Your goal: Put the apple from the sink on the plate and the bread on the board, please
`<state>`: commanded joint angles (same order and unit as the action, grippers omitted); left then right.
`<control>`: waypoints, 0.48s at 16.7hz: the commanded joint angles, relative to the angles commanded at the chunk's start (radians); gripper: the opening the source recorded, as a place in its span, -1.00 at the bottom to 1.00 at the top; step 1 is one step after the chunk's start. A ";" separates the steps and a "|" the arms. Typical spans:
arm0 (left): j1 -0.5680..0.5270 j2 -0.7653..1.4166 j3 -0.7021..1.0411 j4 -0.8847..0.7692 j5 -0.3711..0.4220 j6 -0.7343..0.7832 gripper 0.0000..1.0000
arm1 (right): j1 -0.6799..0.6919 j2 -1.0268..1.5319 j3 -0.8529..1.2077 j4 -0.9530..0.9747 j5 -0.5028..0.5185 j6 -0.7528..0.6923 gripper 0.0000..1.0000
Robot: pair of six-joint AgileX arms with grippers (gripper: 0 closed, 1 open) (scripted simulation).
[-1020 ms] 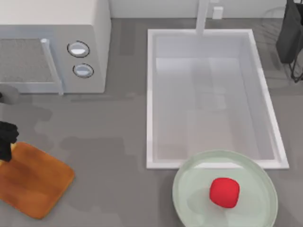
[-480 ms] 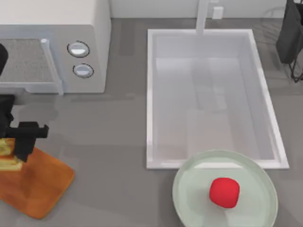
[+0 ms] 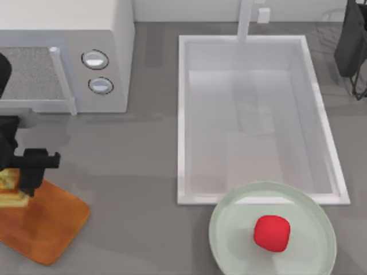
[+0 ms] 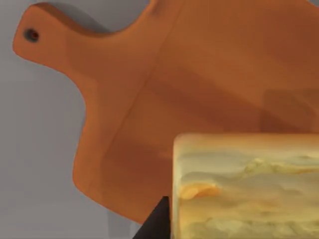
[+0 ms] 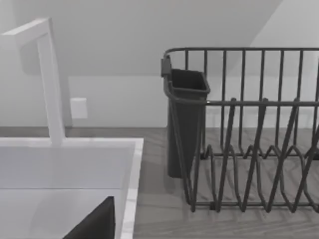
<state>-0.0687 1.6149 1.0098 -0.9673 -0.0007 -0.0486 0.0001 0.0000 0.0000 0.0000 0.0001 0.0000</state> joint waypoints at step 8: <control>-0.001 0.039 -0.060 0.100 0.000 0.001 -1.00 | 0.000 0.000 0.000 0.000 0.000 0.000 1.00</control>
<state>-0.0700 1.6537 0.9499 -0.8677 -0.0012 -0.0477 0.0001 0.0000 0.0000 0.0000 0.0001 0.0000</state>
